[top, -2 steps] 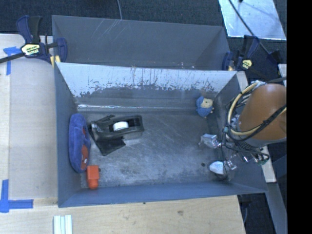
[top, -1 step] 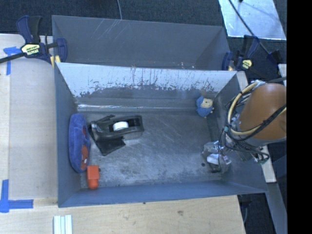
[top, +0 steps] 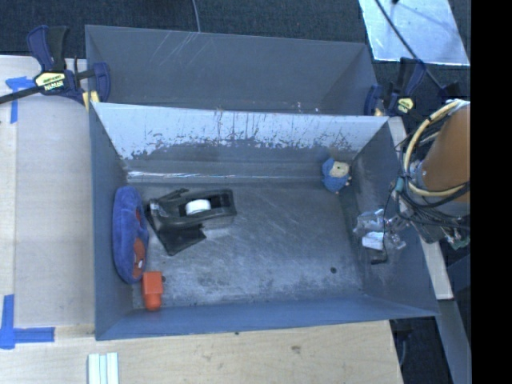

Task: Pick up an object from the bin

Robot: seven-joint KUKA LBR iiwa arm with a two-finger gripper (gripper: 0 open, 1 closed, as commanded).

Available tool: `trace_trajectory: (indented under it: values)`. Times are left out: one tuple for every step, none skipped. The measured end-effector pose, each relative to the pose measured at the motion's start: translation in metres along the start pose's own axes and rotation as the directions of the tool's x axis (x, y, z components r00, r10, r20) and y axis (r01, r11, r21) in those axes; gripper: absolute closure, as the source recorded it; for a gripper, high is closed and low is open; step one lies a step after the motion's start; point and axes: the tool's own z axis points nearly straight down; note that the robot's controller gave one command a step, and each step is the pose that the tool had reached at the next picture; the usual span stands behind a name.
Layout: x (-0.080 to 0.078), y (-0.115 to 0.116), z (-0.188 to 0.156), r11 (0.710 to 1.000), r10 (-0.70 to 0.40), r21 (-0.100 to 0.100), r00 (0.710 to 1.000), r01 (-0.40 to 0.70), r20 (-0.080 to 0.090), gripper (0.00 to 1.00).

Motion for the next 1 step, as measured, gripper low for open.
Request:
trace_trajectory:
  values:
    - [-0.0021, 0.0055, -0.0573, 0.856, -0.517, -0.006, 0.856, 0.517, 0.000, 1.00]
